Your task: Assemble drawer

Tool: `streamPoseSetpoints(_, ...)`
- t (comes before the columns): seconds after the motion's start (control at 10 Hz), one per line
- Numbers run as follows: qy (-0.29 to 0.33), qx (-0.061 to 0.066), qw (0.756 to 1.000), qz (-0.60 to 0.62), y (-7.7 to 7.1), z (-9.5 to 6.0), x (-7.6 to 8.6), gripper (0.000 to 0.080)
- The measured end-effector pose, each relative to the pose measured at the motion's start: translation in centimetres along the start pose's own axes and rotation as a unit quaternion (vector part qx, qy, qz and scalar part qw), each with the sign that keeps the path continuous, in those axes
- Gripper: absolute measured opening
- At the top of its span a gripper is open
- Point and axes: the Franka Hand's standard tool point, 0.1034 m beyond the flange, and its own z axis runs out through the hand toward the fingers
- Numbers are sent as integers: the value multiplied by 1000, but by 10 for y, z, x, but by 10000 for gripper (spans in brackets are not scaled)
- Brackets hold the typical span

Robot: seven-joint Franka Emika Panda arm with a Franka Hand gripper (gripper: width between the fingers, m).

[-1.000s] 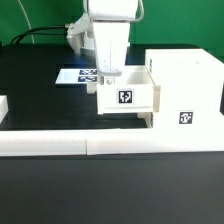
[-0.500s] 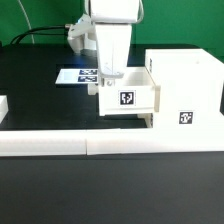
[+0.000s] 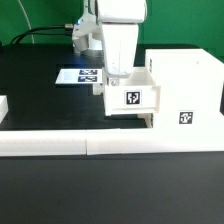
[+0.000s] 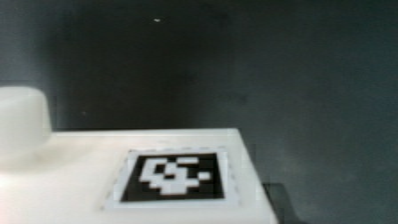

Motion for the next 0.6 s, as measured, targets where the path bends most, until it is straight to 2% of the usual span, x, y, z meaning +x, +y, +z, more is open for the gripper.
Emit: streamPoseSetpoints(0.6,-4,-2,1000,-8,1,-1,1,42)
